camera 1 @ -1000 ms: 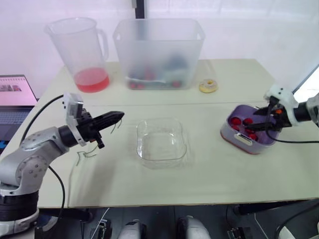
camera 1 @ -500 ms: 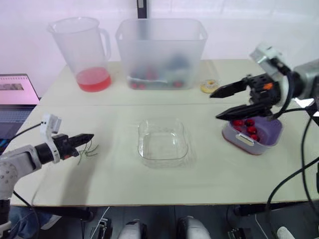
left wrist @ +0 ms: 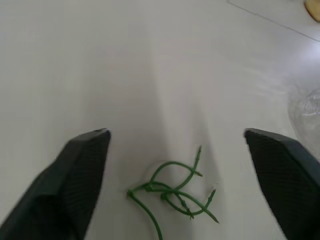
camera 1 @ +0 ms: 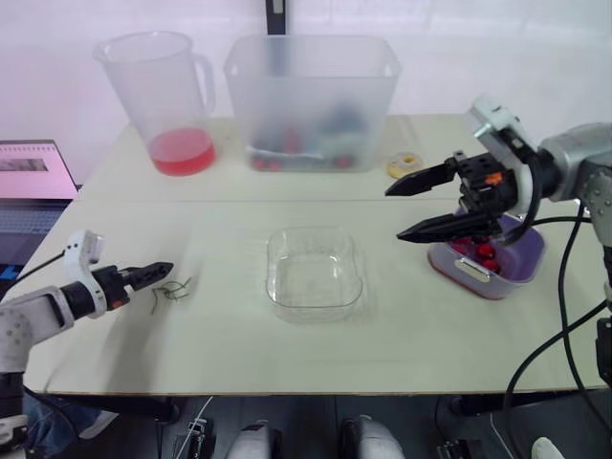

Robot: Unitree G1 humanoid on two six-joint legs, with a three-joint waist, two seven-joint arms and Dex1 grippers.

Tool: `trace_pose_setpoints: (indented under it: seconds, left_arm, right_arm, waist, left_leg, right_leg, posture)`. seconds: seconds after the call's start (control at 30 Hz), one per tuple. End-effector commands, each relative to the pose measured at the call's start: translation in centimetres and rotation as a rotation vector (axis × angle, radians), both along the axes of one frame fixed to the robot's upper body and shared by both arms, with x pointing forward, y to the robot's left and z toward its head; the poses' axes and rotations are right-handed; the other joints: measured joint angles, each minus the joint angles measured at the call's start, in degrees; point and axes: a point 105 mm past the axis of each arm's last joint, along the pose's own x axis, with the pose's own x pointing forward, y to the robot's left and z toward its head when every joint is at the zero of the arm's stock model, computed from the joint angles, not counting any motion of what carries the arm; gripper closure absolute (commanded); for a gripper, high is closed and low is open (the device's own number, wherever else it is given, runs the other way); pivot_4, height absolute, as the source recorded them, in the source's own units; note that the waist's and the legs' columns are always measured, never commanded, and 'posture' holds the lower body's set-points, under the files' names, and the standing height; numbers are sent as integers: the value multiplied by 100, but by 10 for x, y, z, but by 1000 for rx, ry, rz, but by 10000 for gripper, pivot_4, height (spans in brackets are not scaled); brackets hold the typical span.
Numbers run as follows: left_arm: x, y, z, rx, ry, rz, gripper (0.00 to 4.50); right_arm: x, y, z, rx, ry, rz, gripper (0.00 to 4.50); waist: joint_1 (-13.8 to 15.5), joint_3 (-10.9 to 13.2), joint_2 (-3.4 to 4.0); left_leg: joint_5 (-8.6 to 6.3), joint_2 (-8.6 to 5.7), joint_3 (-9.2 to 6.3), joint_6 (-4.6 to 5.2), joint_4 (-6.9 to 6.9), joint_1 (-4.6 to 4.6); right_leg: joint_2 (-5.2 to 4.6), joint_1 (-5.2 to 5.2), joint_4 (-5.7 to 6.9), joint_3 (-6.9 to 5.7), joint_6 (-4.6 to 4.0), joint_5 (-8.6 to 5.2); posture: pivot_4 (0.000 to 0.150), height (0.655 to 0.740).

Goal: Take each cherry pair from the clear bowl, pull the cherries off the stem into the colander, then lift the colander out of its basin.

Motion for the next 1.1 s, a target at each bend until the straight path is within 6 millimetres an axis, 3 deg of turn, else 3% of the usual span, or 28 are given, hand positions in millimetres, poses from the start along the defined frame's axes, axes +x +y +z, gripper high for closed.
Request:
trace_pose_setpoints:
  seconds: [0.03,0.13,0.27,0.4,0.57,0.83,1.1]
  left_arm:
    - [0,7,45,57,-157,-30,627]
    - [-6,-12,75,120,-274,-166,627]
    - [-24,-70,89,312,-345,-564,627]
    - [-23,-124,120,290,-517,-795,627]
    - [-24,-166,128,380,-692,-1001,627]
    - [-34,-198,136,281,-742,-1258,627]
    - [-29,-214,138,239,-771,-1308,627]
  right_arm:
    - [-3,-3,7,-5,-37,0,0]
    - [-3,-8,6,-12,-28,-25,0]
    - [3,-22,2,-59,-44,-139,0]
    - [1,-42,-4,-136,-67,-269,0]
    - [-7,-65,-6,-188,-72,-440,0]
    - [-44,-105,-21,-342,-85,-763,0]
    - [-92,-125,-38,-358,59,-1037,0]
  waist:
    - [-10,0,0]
    - [-22,0,0]
    - [27,1,0]
    - [67,0,-1]
    - [-21,1,4]
    - [48,0,1]
    - [137,-2,-1]
  left_leg:
    - [0,0,1,0,-1,0]
    - [0,2,3,0,-1,-1]
    - [0,-3,3,-1,0,-5]
    - [0,-6,0,-1,8,-5]
    - [0,-3,19,1,-3,-3]
    - [1,6,31,3,4,-2]
    - [-4,2,8,12,16,6]
  right_leg:
    - [0,-2,2,1,0,0]
    - [-1,-3,1,1,0,0]
    - [-3,-4,-2,1,0,0]
    - [-2,5,-2,-1,-1,0]
    - [4,-7,0,8,-1,1]
    - [13,-1,9,3,-1,0]
    - [13,18,7,3,0,1]
  posture:
    - [1500,6886]
    - [1500,6886]
    - [1500,6886]
    - [1500,6886]
    - [1500,6886]
    - [1500,6886]
    - [1500,6886]
